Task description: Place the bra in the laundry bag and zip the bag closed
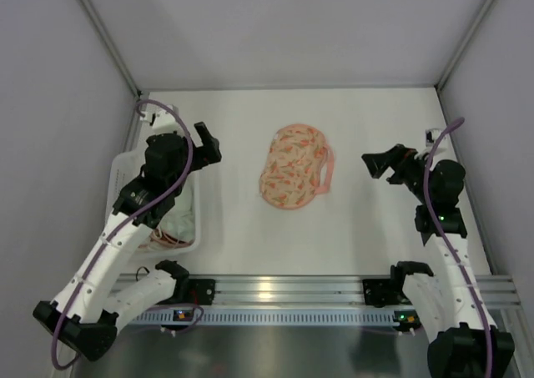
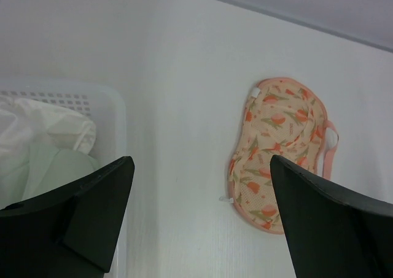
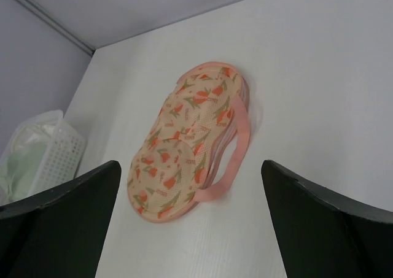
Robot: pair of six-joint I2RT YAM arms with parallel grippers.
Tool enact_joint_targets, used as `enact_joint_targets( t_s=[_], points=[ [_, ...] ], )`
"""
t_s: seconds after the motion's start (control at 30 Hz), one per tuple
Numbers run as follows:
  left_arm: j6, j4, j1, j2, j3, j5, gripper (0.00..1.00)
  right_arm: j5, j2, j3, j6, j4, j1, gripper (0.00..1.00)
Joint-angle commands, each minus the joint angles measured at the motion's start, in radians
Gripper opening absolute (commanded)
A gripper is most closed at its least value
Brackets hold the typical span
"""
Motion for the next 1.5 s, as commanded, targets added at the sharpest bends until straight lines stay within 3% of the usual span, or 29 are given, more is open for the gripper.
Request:
enact_joint_targets(
  t_s=[0.0, 0.2, 0.27, 0.33, 0.4, 0.47, 0.6, 0.8, 0.93, 1.07, 1.2, 1.47],
  points=[
    [0.014, -0.013, -0.001, 0.034, 0.030, 0.029, 0.99, 0.026, -0.040, 0.034, -0.014, 0.015, 0.003, 0.99],
    [0.045, 0.001, -0.001, 0.145, 0.105, 0.146, 0.98, 0.162, -0.045, 0.028, -0.014, -0.033, 0.003, 0.99],
    [0.033, 0.022, -0.024, 0.219, 0.145, 0.186, 0.97, 0.269, -0.034, 0.030, -0.002, -0.091, 0.003, 0.99],
    [0.036, 0.051, -0.085, 0.286, 0.194, 0.111, 0.96, 0.430, -0.013, 0.025, 0.048, -0.158, 0.001, 0.99],
    [0.086, 0.054, -0.263, 0.422, 0.252, -0.045, 0.97, 0.533, 0.021, 0.002, 0.090, -0.185, 0.001, 0.99],
    [0.109, 0.054, -0.387, 0.579, 0.356, -0.055, 0.97, 0.569, 0.047, -0.001, 0.098, -0.232, -0.016, 0.99],
    [0.099, 0.060, -0.465, 0.802, 0.491, -0.004, 0.95, 0.531, 0.049, 0.010, 0.083, -0.278, -0.045, 0.99],
    [0.154, 0.060, -0.566, 1.108, 0.677, -0.026, 0.93, 0.626, -0.045, -0.013, 0.072, -0.329, -0.045, 0.99],
    [0.155, 0.060, -0.587, 1.185, 0.694, -0.012, 0.93, 0.626, -0.062, -0.005, 0.068, -0.354, -0.045, 0.99],
    [0.206, 0.083, -0.592, 1.183, 0.624, 0.094, 0.90, 0.629, -0.068, -0.001, 0.066, -0.366, -0.043, 0.99],
    [0.259, 0.165, -0.594, 1.173, 0.516, 0.068, 0.90, 0.617, -0.060, -0.008, 0.075, -0.352, -0.043, 0.99],
    [0.293, 0.271, -0.592, 1.174, 0.490, 0.071, 0.88, 0.613, -0.074, -0.012, 0.081, -0.360, -0.045, 0.99]
  ],
)
